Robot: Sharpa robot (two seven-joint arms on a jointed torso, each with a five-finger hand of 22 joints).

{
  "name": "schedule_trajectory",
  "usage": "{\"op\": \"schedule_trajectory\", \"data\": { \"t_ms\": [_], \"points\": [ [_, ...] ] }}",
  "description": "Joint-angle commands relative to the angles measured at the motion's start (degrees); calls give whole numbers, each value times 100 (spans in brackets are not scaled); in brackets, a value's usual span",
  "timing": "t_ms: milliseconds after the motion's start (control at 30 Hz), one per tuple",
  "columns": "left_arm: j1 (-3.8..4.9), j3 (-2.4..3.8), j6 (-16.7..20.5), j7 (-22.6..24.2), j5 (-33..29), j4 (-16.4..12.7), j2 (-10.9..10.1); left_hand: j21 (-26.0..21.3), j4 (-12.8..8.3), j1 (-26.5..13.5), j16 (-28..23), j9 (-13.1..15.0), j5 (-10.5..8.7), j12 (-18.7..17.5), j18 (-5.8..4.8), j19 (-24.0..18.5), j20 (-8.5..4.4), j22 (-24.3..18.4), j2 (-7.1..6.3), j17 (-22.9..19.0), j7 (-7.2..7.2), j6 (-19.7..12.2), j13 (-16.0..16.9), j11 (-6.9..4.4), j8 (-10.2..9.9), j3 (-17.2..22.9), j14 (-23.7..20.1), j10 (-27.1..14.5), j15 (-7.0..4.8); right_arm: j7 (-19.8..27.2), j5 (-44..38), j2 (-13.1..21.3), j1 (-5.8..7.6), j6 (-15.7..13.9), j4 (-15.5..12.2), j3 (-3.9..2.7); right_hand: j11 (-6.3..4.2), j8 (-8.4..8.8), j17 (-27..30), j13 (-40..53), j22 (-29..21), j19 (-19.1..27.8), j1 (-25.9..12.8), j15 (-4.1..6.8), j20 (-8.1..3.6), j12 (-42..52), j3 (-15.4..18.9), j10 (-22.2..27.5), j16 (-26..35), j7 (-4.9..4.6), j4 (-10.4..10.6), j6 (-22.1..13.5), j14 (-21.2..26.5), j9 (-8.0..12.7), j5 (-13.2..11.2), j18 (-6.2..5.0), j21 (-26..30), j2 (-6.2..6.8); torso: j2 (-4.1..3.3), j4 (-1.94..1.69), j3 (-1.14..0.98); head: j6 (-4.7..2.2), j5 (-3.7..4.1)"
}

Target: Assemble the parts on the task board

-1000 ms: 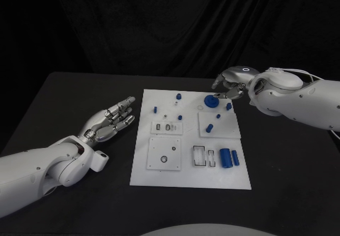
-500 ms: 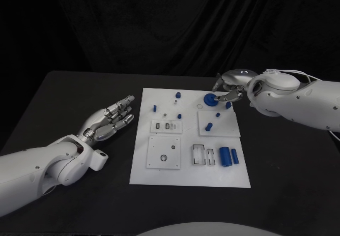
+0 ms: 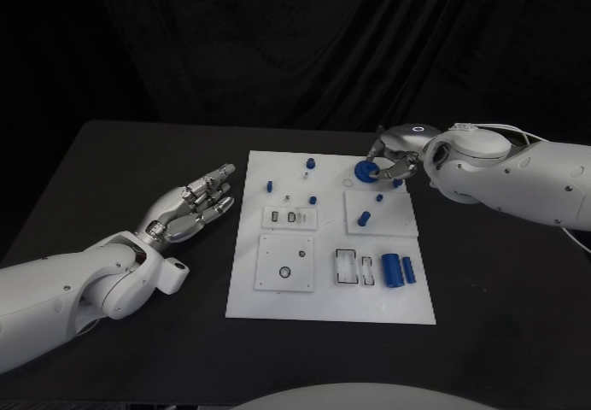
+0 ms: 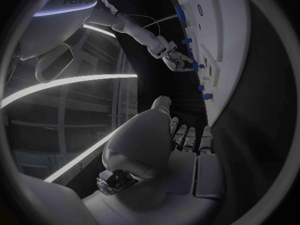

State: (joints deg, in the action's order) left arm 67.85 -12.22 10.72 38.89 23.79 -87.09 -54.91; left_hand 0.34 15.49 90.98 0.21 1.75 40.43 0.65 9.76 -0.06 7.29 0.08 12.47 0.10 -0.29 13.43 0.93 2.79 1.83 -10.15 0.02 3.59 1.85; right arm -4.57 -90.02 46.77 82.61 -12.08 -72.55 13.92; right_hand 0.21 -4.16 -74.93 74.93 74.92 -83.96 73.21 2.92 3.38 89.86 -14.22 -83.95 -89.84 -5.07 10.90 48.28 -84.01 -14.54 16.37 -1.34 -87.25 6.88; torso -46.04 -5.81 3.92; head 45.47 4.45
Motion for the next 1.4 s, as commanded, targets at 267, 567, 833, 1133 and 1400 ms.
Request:
{"op": "schedule_trajectory", "data": {
  "t_ms": [267, 567, 833, 1133, 1400],
  "points": [
    [5, 4, -84, 970, 16, 4, 13, -34, -4, -24, -21, -4, -38, 8, -26, 6, 51, -8, -22, -10, 18, -31, -8, 34, -8, 44, -2, -27, 53, -108, -51, -80, -44, 58, 77, -1, -19, -64, -1507, 1507, 1226, -290, 117, 31, -11, 14, 12, -605, -16, 15, -66, 53, -599, -95, -15, 14, 49, 14, -4, -6, -2, 26, 5],
    [4, 4, -99, 956, 16, 10, 18, -34, -4, -24, -21, -4, -38, 8, -26, 6, 51, -8, -22, -10, 18, -31, -8, 34, -8, 44, -2, -27, 53, -103, -90, -109, -71, 119, 87, -1, -124, -726, -1507, 1507, 1236, -287, 271, 103, -91, 14, 134, -605, -16, 127, -294, 387, -599, -804, -26, 11, 65, -112, -4, -4, -1, 25, -5],
    [4, 4, -107, 948, 16, 15, 18, -34, 1, -32, -21, -5, -51, 8, -28, 6, 59, -8, -25, -10, 19, -42, -8, 46, -10, 55, -2, -28, 62, -6, -114, -107, -82, -105, 75, -2, -337, -1879, -1507, 1507, 1277, -323, 220, 284, -257, 14, 233, -605, -16, 402, -457, 365, -599, -1972, -15, 21, 44, -360, 1, 3, 1, 25, -32],
    [3, 4, -104, 931, 16, 9, -15, -34, 12, -46, -21, -7, -64, 9, -31, 6, 67, -8, -26, -10, 7, -65, -8, 64, -13, 69, -2, -29, 73, 56, -118, -29, -72, -379, -82, -4, -384, -2105, -1507, 1507, 1303, -352, 204, 338, -296, 14, 187, -605, -16, 465, -470, 406, -599, -2212, -11, 33, 16, -398, 1, 3, 2, 15, -63],
    [3, 4, -100, 921, 16, 1, -38, -34, 12, -46, -21, -7, -64, 9, -31, 6, 67, -8, -26, -10, 7, -65, -8, 64, -13, 69, -2, -29, 73, 9, -118, 77, 61, -410, -385, -5, -394, -2149, -1507, 1507, 1313, -364, 158, 351, -311, 14, 177, -605, -16, 464, -440, 420, -599, -2266, -11, 37, 5, -404, -1, -3, 0, -11, -82]
  ]
}}
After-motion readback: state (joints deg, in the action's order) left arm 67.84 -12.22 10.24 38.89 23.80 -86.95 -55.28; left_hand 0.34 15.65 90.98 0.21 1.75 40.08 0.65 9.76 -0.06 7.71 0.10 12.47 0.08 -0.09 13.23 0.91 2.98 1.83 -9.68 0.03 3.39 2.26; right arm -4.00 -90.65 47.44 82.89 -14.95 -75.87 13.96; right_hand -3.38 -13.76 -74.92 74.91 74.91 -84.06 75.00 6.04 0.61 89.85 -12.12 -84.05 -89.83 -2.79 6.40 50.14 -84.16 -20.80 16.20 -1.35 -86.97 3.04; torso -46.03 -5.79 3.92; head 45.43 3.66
